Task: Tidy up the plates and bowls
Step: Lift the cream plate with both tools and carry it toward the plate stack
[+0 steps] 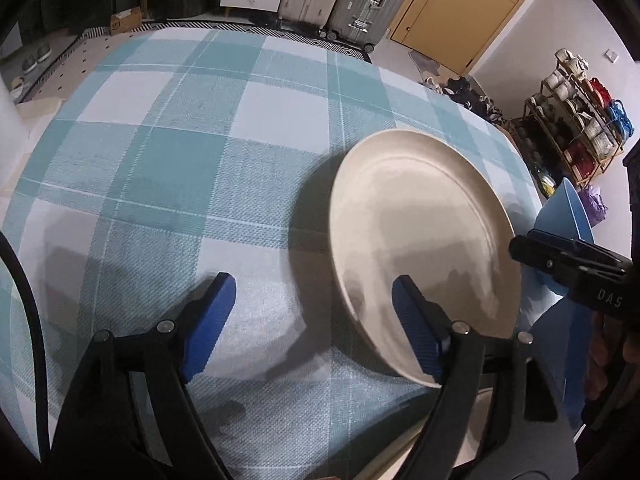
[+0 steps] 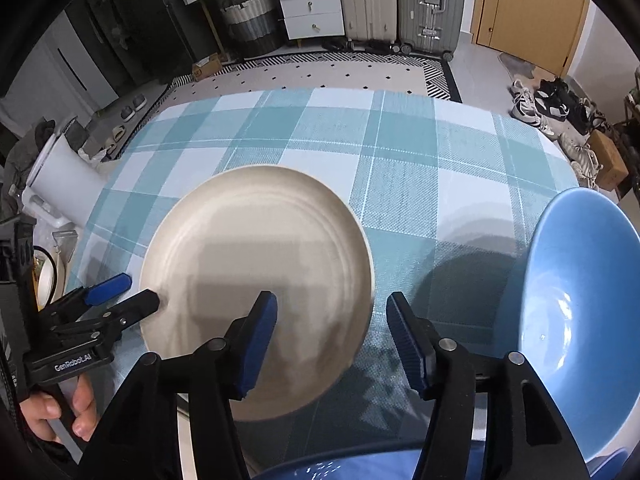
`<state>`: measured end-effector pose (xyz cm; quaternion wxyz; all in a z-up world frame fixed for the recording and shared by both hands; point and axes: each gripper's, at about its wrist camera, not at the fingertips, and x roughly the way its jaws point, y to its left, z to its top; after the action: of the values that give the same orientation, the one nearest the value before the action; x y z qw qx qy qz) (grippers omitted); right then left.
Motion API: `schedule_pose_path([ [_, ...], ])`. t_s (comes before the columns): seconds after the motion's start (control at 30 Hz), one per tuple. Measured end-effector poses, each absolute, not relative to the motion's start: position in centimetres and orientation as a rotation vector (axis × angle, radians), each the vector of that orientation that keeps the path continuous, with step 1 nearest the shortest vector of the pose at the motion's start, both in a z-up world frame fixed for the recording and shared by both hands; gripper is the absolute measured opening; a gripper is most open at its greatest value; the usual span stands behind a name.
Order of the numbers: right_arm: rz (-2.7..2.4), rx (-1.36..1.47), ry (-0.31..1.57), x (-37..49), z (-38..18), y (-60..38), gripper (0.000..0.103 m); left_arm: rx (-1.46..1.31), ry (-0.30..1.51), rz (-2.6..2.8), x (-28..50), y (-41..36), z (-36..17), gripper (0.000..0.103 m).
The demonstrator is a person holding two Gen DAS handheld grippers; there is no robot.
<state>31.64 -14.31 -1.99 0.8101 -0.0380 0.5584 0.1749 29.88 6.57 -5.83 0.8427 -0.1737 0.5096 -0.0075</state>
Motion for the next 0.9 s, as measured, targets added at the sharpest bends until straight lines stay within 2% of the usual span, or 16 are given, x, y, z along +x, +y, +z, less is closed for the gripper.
schedule_pose_path([
  [0.17, 0.374, -0.107, 1.224, 32.0, -2.9, -13.9, 0.058, -0.361, 1.066, -0.031, 30.1, 6.2, -5.9, 0.078],
  [0.2, 0.373, -0.110, 1.226, 32.0, -3.0, -13.9, 0.058, -0.357, 1.061, -0.037, 30.1, 6.1, -5.9, 0.073],
  [0.27, 0.377, -0.116, 1.227, 31.9, -3.3, -13.7, 0.058, -0.344, 1.059, -0.052, 30.0, 5.7, -5.9, 0.062],
  [0.33, 0.385, -0.123, 1.227, 31.8, -3.4, -13.5, 0.057, -0.337, 1.059, -0.070, 30.0, 5.3, -5.9, 0.037],
  [0.4, 0.377, -0.145, 1.220, 31.6, -3.5, -13.4, 0.052, -0.329, 1.067, -0.094, 30.0, 4.9, -6.0, 0.021],
  [0.47, 0.367, -0.156, 1.206, 31.5, -3.4, -13.4, 0.039, -0.298, 1.062, -0.082, 29.8, 4.5, -5.9, 0.018],
  [0.53, 0.359, -0.168, 1.199, 31.5, -3.4, -13.5, 0.034, -0.280, 1.058, -0.077, 29.7, 4.3, -5.8, 0.015],
  [0.73, 0.376, -0.167, 1.173, 31.1, -3.0, -13.8, 0.029, -0.279, 1.026, -0.101, 29.2, 4.3, -4.9, 0.015],
  [0.77, 0.409, -0.151, 1.172, 31.0, -2.9, -13.6, 0.020, -0.275, 1.022, -0.114, 29.1, 4.0, -4.6, 0.015],
  [0.9, 0.389, -0.231, 1.148, 30.4, -2.5, -12.2, 0.019, -0.250, 1.022, -0.099, 29.0, 3.5, -4.3, 0.015],
])
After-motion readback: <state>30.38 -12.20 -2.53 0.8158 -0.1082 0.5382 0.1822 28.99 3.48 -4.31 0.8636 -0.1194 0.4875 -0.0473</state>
